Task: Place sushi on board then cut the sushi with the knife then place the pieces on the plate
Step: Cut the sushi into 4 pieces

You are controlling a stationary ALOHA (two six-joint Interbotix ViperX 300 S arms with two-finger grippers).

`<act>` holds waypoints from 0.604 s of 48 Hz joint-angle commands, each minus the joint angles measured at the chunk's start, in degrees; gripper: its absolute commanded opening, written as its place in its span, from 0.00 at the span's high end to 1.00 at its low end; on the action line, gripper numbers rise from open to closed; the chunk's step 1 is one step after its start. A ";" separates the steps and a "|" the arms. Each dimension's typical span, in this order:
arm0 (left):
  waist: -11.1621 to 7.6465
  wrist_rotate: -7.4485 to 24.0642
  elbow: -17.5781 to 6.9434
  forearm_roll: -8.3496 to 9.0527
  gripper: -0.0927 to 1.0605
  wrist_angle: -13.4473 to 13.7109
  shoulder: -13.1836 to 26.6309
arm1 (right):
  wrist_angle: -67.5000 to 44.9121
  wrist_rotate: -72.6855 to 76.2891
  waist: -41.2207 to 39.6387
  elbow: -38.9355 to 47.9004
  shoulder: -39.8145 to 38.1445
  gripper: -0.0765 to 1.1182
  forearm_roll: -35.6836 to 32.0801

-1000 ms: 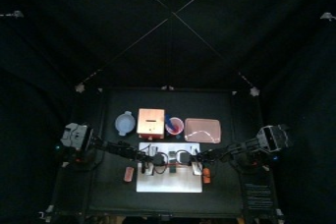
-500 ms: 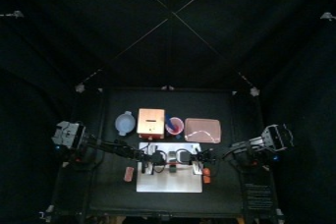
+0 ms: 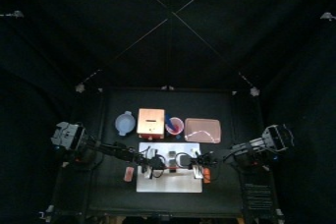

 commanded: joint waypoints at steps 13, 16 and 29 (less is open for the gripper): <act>-0.70 0.35 -2.72 0.18 0.66 -1.23 -0.18 | -0.88 0.09 -0.44 -3.16 0.09 0.66 -0.26; -0.70 0.35 -2.90 0.18 0.66 -1.14 -0.70 | -0.53 0.09 -0.35 -3.52 -0.18 0.66 -0.18; -0.70 0.35 -2.29 0.18 0.66 -1.14 -4.04 | 3.16 0.09 0.53 -4.57 -1.14 0.66 0.18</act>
